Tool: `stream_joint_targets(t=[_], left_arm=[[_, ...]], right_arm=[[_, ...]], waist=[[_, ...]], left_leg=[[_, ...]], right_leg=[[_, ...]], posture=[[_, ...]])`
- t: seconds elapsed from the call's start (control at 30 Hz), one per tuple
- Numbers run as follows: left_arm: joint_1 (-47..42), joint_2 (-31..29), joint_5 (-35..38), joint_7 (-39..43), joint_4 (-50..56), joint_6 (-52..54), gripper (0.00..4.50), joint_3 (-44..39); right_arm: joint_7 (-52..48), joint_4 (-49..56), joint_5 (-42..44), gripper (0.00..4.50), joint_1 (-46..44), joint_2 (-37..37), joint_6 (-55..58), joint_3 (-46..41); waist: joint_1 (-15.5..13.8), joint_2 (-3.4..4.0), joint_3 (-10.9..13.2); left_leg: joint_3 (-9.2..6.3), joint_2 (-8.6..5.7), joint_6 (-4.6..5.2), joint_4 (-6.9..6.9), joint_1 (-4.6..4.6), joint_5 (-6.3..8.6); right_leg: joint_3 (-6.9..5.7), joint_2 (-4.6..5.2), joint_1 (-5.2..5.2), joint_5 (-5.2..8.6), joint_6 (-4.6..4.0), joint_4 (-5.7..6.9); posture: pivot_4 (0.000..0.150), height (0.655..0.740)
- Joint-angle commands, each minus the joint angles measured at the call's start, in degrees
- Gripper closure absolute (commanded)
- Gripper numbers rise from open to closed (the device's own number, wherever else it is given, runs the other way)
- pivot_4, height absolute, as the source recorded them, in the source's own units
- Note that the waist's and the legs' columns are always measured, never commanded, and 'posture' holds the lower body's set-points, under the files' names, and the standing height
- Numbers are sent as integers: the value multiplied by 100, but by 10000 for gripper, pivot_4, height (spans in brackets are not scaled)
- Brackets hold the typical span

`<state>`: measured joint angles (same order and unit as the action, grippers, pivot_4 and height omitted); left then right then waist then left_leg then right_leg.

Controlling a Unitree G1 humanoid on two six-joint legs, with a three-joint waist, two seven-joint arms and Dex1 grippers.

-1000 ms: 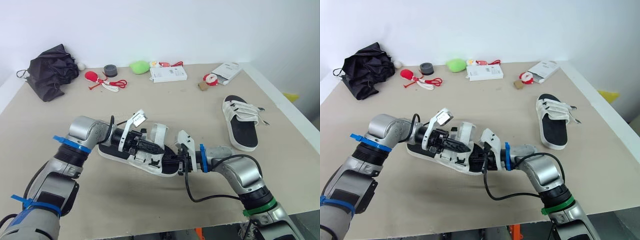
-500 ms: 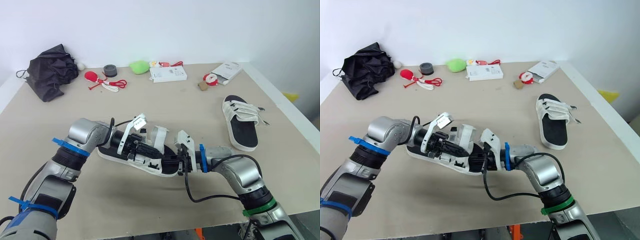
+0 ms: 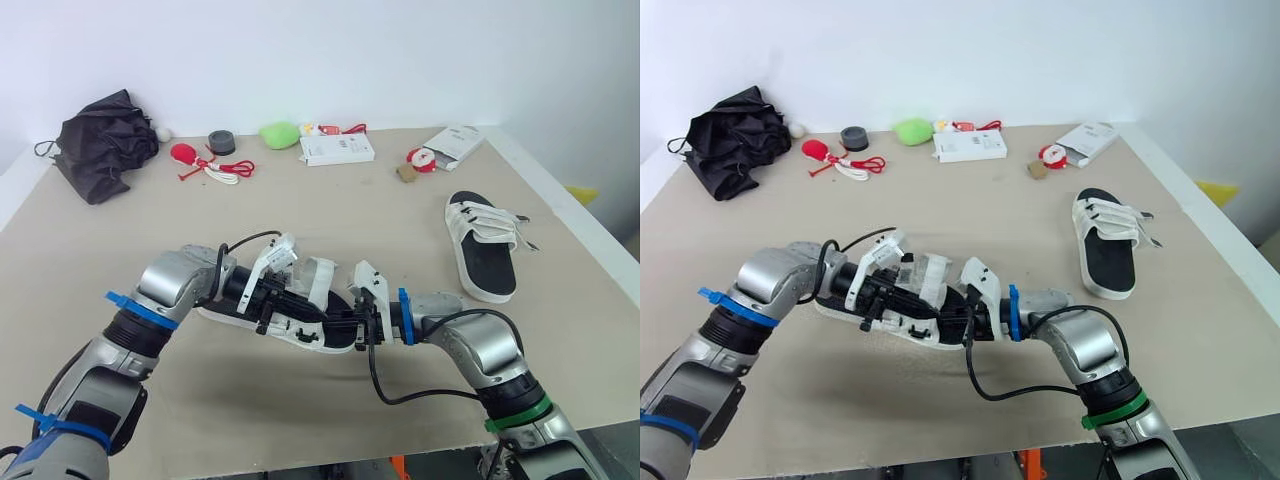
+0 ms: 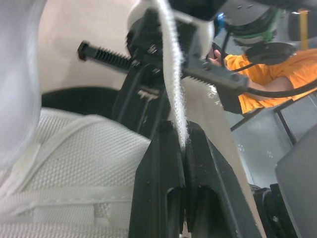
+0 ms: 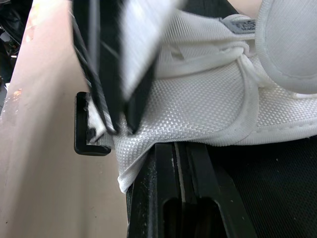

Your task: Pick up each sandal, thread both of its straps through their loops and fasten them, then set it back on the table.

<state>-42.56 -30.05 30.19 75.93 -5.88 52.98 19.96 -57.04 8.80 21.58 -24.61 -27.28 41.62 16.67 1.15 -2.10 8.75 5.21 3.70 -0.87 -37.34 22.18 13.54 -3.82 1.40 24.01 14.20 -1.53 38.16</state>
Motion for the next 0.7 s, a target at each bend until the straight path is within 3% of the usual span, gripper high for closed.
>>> stream_joint_targets(t=[0.03,0.33,0.6,0.7], left_arm=[[132,77,-125,-108,17,-24,44758,138],[330,-268,-9,423,535,-116,44758,237],[680,-419,-1384,338,130,-2310,44758,796],[684,-288,-1416,311,-11,-2610,36453,664]], right_arm=[[34,-89,-92,45000,86,61,79,298],[11,-149,-110,45000,60,77,57,259],[14,-225,-115,45000,-2,130,21,260],[13,-227,-114,45000,2,129,17,268]], waist=[[-1,1,-1],[6,1,-2],[-1,9,-16],[-15,17,-23]], left_leg=[[0,0,0,-1,0,0],[2,0,1,3,0,1],[-2,7,2,13,-15,1],[-11,4,5,11,-39,-1]], right_leg=[[1,3,-1,-1,3,0],[10,-3,4,-2,3,-1],[17,-5,1,1,-4,-1],[22,1,-18,-4,2,-2]], posture=[[1500,7400],[1500,7400],[1500,7400],[1500,7400]])
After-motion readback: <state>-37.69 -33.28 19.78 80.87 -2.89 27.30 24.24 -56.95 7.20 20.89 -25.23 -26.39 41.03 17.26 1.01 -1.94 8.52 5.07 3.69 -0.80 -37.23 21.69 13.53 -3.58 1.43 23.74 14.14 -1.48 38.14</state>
